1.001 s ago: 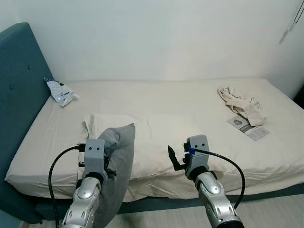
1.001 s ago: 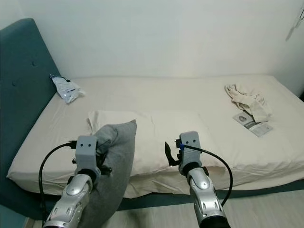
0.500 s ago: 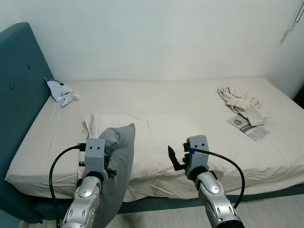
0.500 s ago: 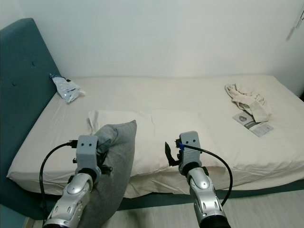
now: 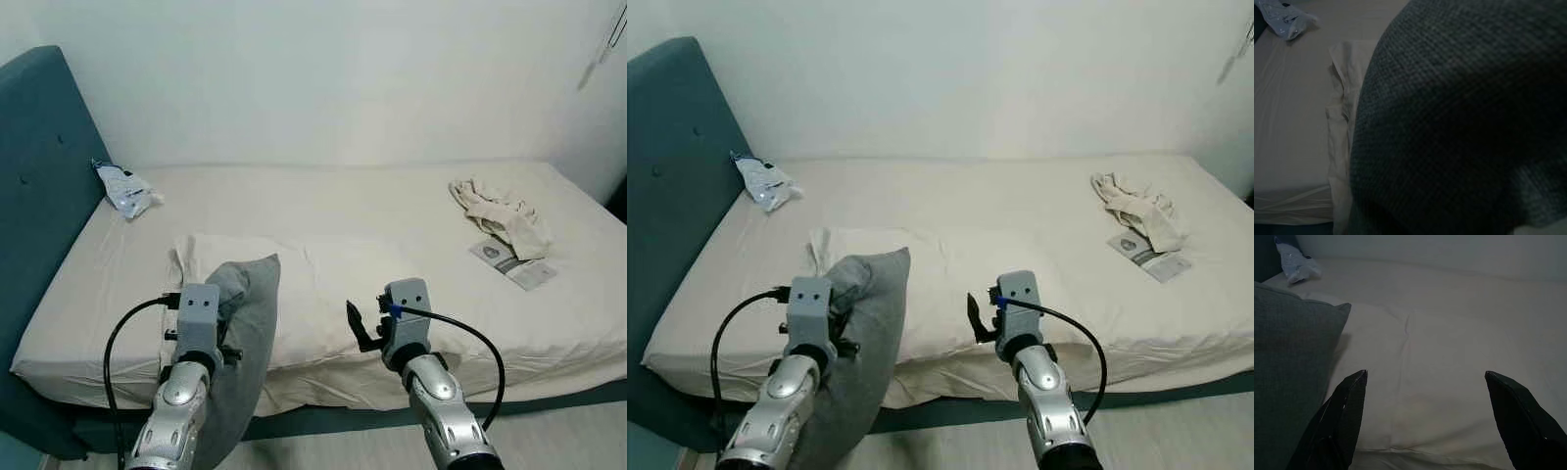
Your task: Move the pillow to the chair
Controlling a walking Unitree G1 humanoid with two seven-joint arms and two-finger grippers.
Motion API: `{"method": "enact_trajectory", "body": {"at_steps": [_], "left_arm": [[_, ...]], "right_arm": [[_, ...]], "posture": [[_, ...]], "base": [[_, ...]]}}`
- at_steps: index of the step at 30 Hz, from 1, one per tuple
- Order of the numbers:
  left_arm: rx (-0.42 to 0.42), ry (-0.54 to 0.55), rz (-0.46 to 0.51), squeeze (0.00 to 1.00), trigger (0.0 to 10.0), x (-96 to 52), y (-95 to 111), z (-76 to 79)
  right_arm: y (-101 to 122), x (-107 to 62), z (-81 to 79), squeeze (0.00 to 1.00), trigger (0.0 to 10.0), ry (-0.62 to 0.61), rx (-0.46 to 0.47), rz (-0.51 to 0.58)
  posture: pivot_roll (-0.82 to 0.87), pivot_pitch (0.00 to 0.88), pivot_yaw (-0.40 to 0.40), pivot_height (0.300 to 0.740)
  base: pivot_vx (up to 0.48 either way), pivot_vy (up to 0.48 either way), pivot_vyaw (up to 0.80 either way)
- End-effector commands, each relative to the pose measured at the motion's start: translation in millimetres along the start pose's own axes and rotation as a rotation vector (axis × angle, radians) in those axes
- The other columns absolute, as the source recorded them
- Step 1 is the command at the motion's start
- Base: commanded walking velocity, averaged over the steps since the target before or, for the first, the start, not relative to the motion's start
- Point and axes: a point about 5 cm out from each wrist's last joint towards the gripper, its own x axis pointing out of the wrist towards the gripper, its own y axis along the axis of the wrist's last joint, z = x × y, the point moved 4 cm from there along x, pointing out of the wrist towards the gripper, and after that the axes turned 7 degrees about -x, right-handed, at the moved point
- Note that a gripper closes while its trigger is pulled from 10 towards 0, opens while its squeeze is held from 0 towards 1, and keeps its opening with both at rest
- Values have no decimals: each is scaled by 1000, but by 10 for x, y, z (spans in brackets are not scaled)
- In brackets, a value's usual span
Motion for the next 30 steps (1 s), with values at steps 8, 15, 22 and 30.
{"method": "enact_trajectory", "body": {"at_steps": [8,15,22,30], "left_arm": [[-29,17,49,0,10000,18,121,-44],[-14,-6,35,0,10000,-5,107,-28],[-26,1,16,0,10000,-10,84,-61],[12,-20,-28,0,10000,-8,33,-67]], "right_arm": [[-41,-25,14,0,10000,-12,3,-7],[-71,-58,-1,0,10000,-12,8,-12],[-101,-86,9,0,10000,-19,16,-19],[-117,-106,-11,0,10000,-19,23,-20]], "posture": [[21,43,15,740],[22,45,26,740],[26,42,30,740],[26,40,37,740]], "base": [[0,-360,0],[0,0,0],[0,0,0],[0,296,0]]}}
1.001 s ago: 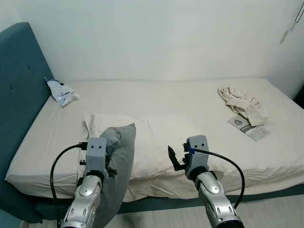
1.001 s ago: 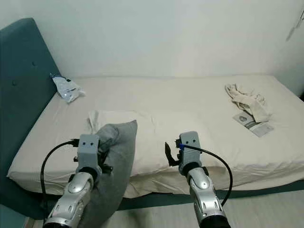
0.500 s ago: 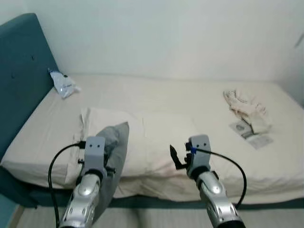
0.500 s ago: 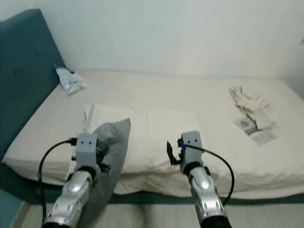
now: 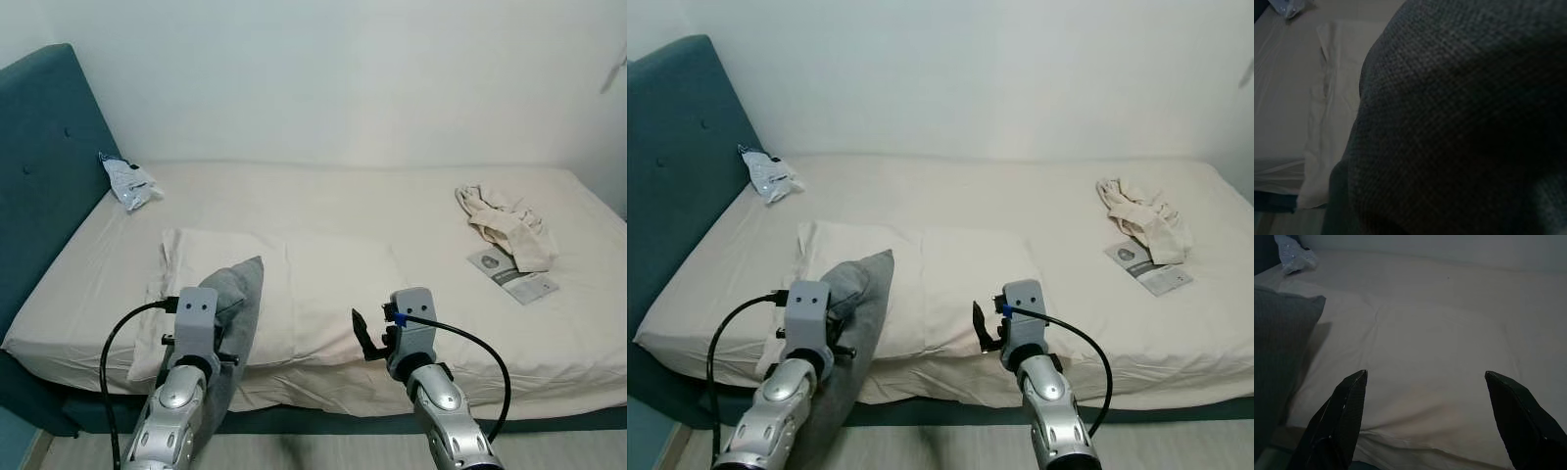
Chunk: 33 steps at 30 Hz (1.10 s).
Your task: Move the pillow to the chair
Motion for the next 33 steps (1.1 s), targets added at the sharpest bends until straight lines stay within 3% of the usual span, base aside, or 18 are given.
{"method": "enact_trajectory", "body": {"at_steps": [1,6,25,33], "left_arm": [[18,-21,39,0,10000,10,125,13],[-1,-36,63,0,10000,8,162,42],[-13,-33,138,0,10000,-36,291,50],[-25,-1,172,0,10000,-51,341,-13]], "right_arm": [[-5,-26,-18,0,10000,-5,14,6],[-15,-35,-12,0,10000,-9,18,5],[-5,-36,-14,0,10000,-12,24,7],[155,29,37,0,10000,-34,21,63]], "posture": [[26,40,37,740],[25,41,40,740],[31,55,28,740],[34,56,21,740]], "base": [[0,480,0],[0,480,0],[0,0,0],[0,0,0]]}}
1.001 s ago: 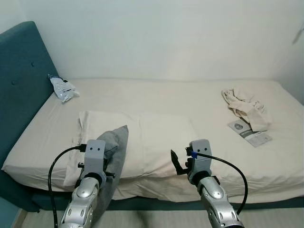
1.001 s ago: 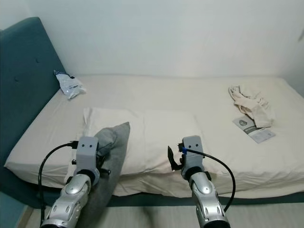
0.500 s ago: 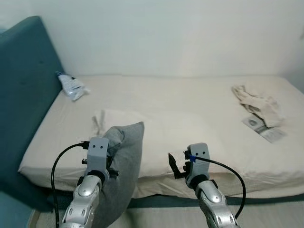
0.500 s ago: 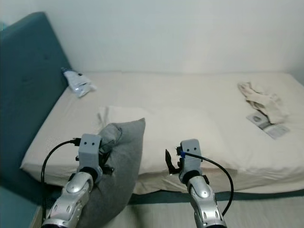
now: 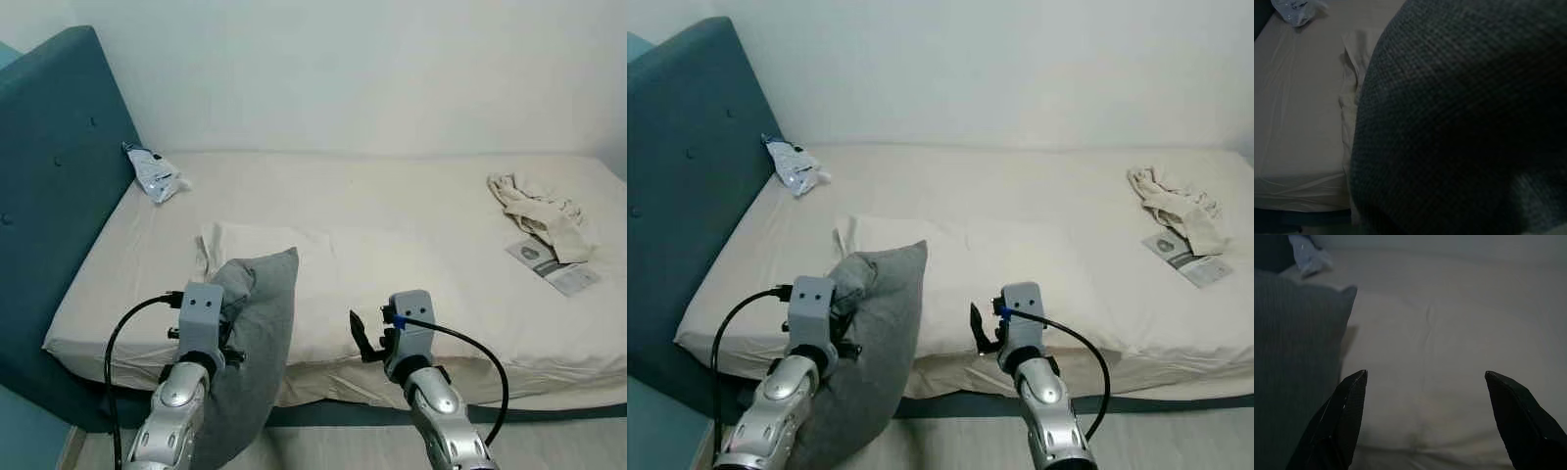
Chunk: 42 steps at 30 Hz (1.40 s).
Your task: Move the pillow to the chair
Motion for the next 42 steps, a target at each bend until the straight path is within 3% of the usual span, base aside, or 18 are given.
{"method": "enact_trajectory", "body": {"at_steps": [1,6,20,22,26,42], "left_arm": [[-6,40,102,0,10000,-9,213,-91],[-18,68,136,0,10000,2,288,-132],[-18,65,133,0,10000,11,286,-107],[-18,64,132,0,10000,13,284,-103],[-18,63,129,0,10000,14,279,-101],[-21,66,128,0,10000,12,262,-94]], "right_arm": [[68,7,16,0,10000,-12,7,32],[155,43,-16,0,10000,19,-44,62],[139,27,-5,0,10000,8,-29,64],[128,22,16,0,10000,-12,35,64],[138,26,18,0,10000,-9,16,71],[106,42,42,0,10000,0,16,44]], "posture": [[34,56,21,740],[34,55,19,740],[31,57,20,740],[31,57,20,740],[29,55,21,740],[28,41,10,740]], "base": [[0,0,0],[0,0,480],[0,0,800],[0,0,0],[0,0,-105],[0,0,-791]]}}
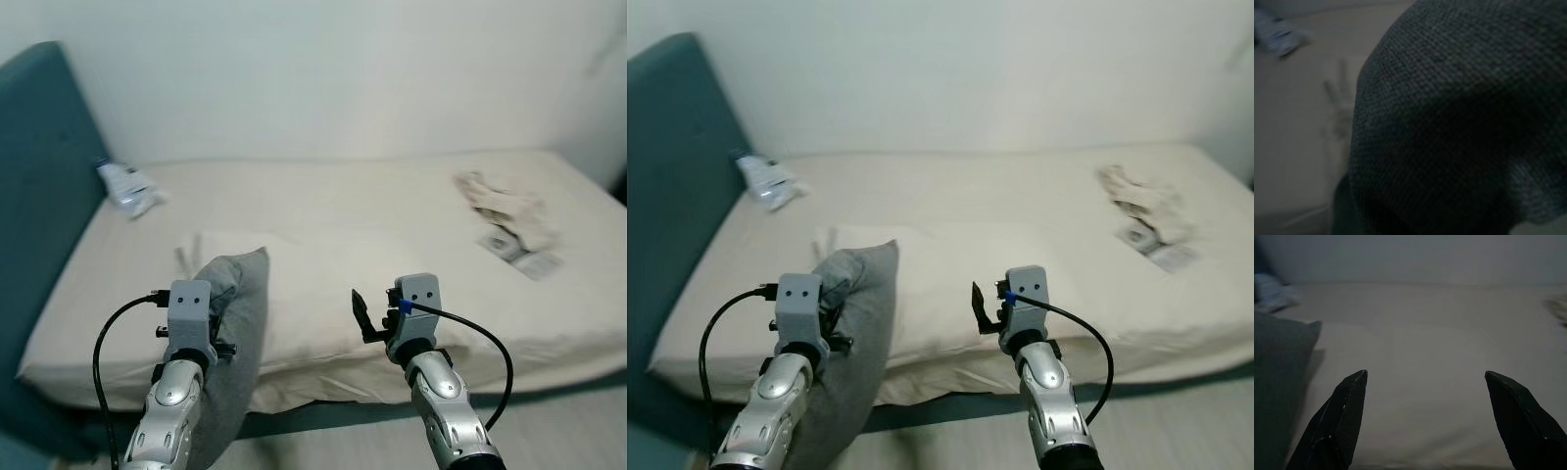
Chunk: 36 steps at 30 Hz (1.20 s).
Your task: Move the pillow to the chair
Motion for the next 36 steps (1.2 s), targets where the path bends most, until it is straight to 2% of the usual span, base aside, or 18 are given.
{"method": "enact_trajectory", "body": {"at_steps": [1,23,36], "left_arm": [[-2,-10,86,0,10000,17,187,23],[-3,5,97,0,10000,19,202,0],[-8,20,83,0,10000,23,172,-9]], "right_arm": [[-56,-5,-5,0,10000,3,10,-26],[-39,21,-14,0,10000,11,31,-31],[-57,42,-17,0,10000,19,0,-48]], "posture": [[28,41,10,740],[27,42,3,740],[26,47,-7,740]], "base": [[0,0,-800],[0,0,-800],[0,0,-800]]}}
